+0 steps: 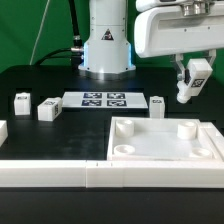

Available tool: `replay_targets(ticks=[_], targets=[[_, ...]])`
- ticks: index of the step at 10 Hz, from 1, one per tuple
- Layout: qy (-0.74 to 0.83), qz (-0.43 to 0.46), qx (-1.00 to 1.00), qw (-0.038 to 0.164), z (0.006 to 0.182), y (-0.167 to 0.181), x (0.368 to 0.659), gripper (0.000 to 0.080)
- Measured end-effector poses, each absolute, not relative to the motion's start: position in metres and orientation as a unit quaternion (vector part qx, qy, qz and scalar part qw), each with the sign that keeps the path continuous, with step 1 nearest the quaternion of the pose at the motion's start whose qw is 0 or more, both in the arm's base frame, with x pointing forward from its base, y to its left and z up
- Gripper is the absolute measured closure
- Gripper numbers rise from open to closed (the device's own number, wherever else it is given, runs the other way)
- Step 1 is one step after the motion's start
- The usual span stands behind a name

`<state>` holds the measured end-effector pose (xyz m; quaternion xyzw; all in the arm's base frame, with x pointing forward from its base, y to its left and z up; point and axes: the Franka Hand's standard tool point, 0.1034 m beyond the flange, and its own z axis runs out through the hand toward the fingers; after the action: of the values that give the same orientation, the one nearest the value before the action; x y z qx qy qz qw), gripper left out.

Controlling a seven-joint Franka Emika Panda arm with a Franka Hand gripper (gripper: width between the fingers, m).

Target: Assemble one leg

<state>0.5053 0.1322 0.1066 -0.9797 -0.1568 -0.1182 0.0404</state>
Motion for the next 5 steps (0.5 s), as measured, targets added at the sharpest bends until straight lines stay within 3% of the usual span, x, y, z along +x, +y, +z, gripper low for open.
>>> replay_targets(ticks=[3,5], targets=[[-0.157,-0.117,-0.980,0.040,0.107,0.132,0.506,0.0509],[-0.168,-0.120,-0.978,0.042,0.119,0.136,0.534,0.0509]])
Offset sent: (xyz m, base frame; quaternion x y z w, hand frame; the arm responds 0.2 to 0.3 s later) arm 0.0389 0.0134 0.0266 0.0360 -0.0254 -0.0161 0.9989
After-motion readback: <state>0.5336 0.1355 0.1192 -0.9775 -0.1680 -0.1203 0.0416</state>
